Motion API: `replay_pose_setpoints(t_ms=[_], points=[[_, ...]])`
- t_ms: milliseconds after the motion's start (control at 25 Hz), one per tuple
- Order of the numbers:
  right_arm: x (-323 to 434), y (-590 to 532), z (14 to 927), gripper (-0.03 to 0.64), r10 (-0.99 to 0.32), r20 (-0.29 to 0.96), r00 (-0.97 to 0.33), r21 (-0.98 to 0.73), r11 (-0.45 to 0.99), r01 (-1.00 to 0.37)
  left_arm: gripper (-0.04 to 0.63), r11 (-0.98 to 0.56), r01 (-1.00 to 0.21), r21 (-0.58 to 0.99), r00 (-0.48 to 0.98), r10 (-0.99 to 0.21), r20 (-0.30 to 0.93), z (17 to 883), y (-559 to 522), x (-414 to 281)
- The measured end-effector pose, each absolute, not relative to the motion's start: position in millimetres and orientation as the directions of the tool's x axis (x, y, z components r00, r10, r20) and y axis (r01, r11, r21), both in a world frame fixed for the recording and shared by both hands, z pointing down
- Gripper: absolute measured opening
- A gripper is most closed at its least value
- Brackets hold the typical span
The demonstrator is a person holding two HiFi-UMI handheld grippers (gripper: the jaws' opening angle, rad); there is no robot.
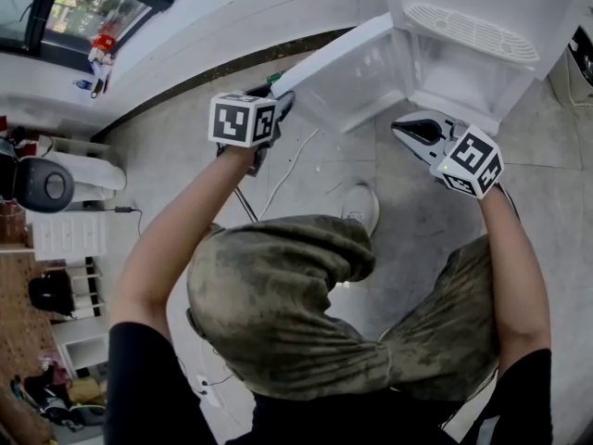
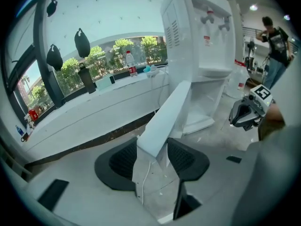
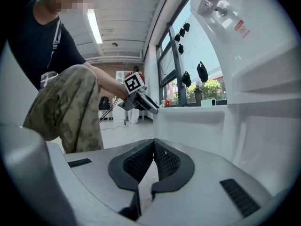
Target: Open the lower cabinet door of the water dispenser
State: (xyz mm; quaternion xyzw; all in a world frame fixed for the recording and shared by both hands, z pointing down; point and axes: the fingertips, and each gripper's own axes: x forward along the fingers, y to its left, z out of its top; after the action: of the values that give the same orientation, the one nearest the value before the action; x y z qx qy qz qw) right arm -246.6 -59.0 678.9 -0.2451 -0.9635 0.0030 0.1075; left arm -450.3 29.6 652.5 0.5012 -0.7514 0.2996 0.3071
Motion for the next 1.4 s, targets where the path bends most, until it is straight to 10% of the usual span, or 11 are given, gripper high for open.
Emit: replay_pose_setpoints(t_ms=[1400], points=[[-233.2, -100.9, 675.3, 0.0, 0.28, 0.186, -0.942, -0.136, 0.957, 0.257, 0.202, 0.509, -0.86, -0.018, -0.425, -0.698, 0.576, 628.7, 48.2, -467.3]])
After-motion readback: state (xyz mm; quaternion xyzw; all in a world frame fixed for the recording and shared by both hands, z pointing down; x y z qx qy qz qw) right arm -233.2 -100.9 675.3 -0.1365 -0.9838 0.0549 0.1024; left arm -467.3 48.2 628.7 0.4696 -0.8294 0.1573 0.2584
